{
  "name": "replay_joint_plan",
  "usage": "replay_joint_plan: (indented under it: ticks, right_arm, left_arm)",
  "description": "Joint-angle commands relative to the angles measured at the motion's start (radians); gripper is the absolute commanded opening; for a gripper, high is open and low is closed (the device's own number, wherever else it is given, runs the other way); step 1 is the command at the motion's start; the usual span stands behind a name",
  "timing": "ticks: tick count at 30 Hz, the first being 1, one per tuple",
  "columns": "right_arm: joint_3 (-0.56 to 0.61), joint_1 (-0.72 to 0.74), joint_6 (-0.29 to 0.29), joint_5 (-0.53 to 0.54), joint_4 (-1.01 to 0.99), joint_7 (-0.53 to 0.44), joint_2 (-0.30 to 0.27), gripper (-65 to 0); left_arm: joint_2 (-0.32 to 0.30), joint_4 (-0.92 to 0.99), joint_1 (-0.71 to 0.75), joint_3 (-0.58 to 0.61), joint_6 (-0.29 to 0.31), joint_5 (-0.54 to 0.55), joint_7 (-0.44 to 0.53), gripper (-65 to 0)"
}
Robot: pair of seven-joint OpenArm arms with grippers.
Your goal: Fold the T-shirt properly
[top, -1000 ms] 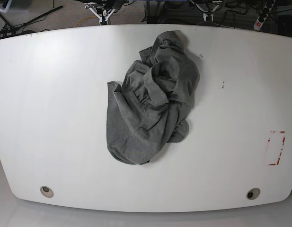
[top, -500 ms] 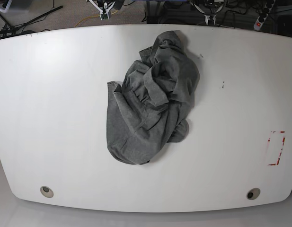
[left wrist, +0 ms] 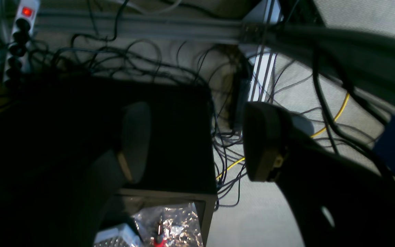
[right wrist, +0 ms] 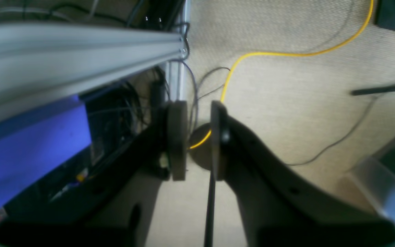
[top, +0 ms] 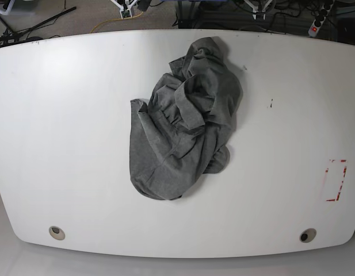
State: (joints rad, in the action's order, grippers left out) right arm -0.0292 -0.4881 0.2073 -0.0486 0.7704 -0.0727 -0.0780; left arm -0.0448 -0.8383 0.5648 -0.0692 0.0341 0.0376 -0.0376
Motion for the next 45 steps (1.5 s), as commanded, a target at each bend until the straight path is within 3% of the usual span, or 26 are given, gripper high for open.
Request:
replay_joint_plan:
  ticks: [1,10,18,29,37,45]
  right_arm:
    - [-0.002,-0.056,0.005,0.000,0.103,0.020,-0.004,-53.3]
    - [0.001,-0.229,0.017,0.099,0.398,0.080,-0.016,-53.3]
    - [0.004,-0.352,0.019,0.204,0.621,0.161,-0.065,-53.3]
    - [-0.002,-0.507,0.019,0.249,0.901,0.210,-0.072,-53.3]
    - [-0.004,-0.620,0.019,0.249,1.093,0.239,-0.072,-53.3]
    - [-0.048,-0.657,0.019,0.255,1.204,0.245,-0.064,-53.3]
  left_arm:
    - [-0.004,-0.103,0.065,-0.002,-0.001,0.000,0.003,-26.9]
    - [-0.002,-0.404,0.268,-0.002,-0.001,0.002,0.003,-26.9]
    - [0.000,-0.700,0.441,-0.004,-0.003,0.002,0.003,-26.9]
    - [0.021,-1.005,0.630,-0.114,0.000,0.066,0.003,-26.9]
    - [0.013,-1.156,0.716,-0.182,0.002,0.172,-0.031,-26.9]
    - [0.013,-1.169,0.674,-0.229,0.002,0.196,-0.031,-26.9]
